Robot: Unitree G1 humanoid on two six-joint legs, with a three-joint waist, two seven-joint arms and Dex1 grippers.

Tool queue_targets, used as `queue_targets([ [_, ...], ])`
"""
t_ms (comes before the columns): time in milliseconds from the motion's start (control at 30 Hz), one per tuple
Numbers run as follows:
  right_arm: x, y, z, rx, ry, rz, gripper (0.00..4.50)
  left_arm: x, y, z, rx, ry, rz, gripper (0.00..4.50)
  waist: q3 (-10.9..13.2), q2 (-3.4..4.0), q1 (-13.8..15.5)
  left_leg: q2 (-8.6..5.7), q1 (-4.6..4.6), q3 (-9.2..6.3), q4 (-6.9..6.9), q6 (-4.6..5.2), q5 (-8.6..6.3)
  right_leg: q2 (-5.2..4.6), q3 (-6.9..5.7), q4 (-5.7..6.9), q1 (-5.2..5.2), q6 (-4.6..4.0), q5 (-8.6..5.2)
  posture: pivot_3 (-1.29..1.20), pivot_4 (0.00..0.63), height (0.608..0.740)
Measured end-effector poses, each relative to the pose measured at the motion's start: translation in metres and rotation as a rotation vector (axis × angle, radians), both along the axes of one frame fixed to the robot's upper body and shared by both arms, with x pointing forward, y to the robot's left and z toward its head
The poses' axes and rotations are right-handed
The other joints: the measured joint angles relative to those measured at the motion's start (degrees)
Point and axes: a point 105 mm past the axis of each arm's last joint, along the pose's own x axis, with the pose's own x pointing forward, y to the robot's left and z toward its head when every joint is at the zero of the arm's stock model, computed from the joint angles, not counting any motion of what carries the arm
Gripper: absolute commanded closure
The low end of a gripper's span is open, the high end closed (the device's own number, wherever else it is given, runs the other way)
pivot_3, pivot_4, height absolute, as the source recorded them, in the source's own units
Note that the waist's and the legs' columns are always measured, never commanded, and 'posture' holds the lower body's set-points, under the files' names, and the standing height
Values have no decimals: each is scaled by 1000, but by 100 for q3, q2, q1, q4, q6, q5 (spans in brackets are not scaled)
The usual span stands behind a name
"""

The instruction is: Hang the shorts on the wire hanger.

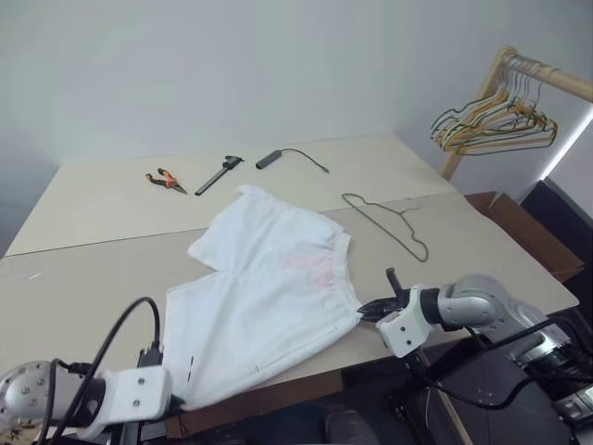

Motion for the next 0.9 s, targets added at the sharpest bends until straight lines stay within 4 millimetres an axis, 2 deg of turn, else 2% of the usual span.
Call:
queue_targets([
  [167,4,-2,5,-18,-18,31,4478,-3,-6,-1,-5,-9,-14,4500,1,0,82,0,-1,15,1,0,-2,3,-4,0,2,-3,-6,-121,0,740],
  [233,2,-6,2,-42,-2,36,3899,5,-7,-4,1,-55,2,4500,3,2,134,-2,2,25,3,0,-1,2,-4,2,5,-19,-16,-117,0,740],
  [333,-1,-11,3,-72,19,48,2940,22,-3,-6,15,-114,42,3733,5,-2,228,0,11,32,9,0,0,3,-5,18,8,-47,-32,-128,0,740],
  [433,-4,-19,4,-109,42,46,1860,29,-1,-4,7,-112,58,2771,7,-6,249,1,19,40,9,0,0,1,-3,34,6,-55,-39,-137,0,740],
  [533,-7,-28,11,-86,106,-15,757,27,2,5,-9,-53,34,1765,12,-13,254,4,19,41,7,0,-1,2,-4,54,-4,-60,-51,-140,0,740],
  [600,-3,-35,23,-16,161,-114,73,31,15,18,-2,-48,59,1150,14,-15,253,8,18,41,7,0,-1,6,-5,63,-10,-67,-57,-137,0,740],
  [700,16,-51,56,149,207,-337,0,51,30,46,-39,-138,127,163,16,-12,257,9,35,39,7,-1,-1,6,-6,69,2,-64,-64,-145,0,740],
  [800,54,-68,77,369,214,-613,0,78,10,79,-339,-244,216,163,15,-22,257,10,53,37,11,-3,-1,4,-4,68,17,-28,-75,-154,0,740],
  [900,83,-90,78,518,252,-855,0,96,-13,105,-570,-282,261,163,11,-36,239,2,47,35,11,-3,-1,5,3,67,18,-18,-29,-155,0,740],
])
